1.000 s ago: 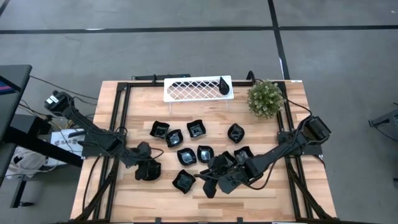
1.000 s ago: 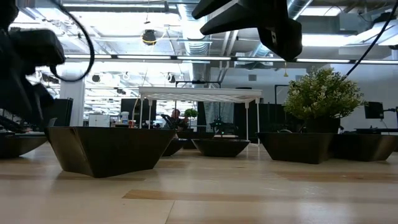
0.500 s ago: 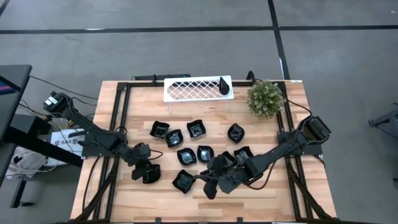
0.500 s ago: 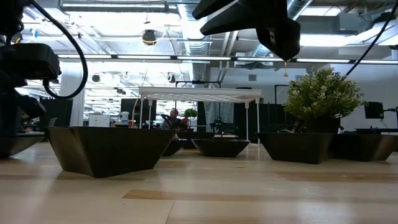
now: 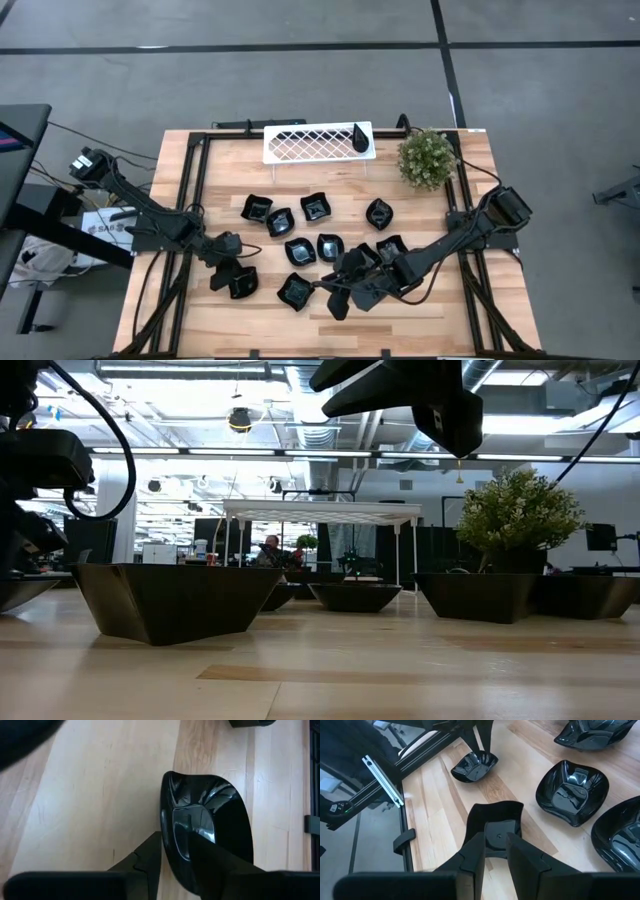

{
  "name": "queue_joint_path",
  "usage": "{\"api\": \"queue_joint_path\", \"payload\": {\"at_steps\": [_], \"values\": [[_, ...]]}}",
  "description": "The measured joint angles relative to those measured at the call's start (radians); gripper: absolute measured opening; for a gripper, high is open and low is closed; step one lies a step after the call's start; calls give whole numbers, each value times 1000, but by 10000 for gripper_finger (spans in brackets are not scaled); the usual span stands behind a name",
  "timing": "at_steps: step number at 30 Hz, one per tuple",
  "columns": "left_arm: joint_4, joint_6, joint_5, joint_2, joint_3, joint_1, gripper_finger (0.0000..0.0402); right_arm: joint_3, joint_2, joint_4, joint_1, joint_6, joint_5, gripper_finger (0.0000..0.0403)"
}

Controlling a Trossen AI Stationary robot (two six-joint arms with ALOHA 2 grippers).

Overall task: Pick & Place Mini shaped plates
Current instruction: Put the black leaf shaped plate on the shelf

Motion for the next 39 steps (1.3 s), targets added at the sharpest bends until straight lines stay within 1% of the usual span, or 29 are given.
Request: {"api": "queue_joint_path", "payload": {"at_steps": [4, 9, 22, 27, 31, 35, 39], "values": [[0, 0, 0, 0, 0, 0, 61, 0, 0, 0, 0, 0, 0, 74], [0, 0, 0, 0, 0, 0, 8, 0, 0, 0, 0, 1, 0, 74], [19, 3, 1, -5, 0, 0, 3, 0, 0, 1, 0, 2, 0, 74], [30, 3, 2, -66, 26, 0, 3, 0, 0, 4, 0, 4, 0, 74], [36, 3, -35, -149, 69, 5, 3, 0, 0, 6, 0, 4, 0, 74], [37, -29, -77, -233, 105, 61, 3, 0, 0, 6, 0, 4, 0, 74], [15, -42, -83, -273, 136, 165, 2, 0, 0, 11, -4, 3, 0, 74]]}}
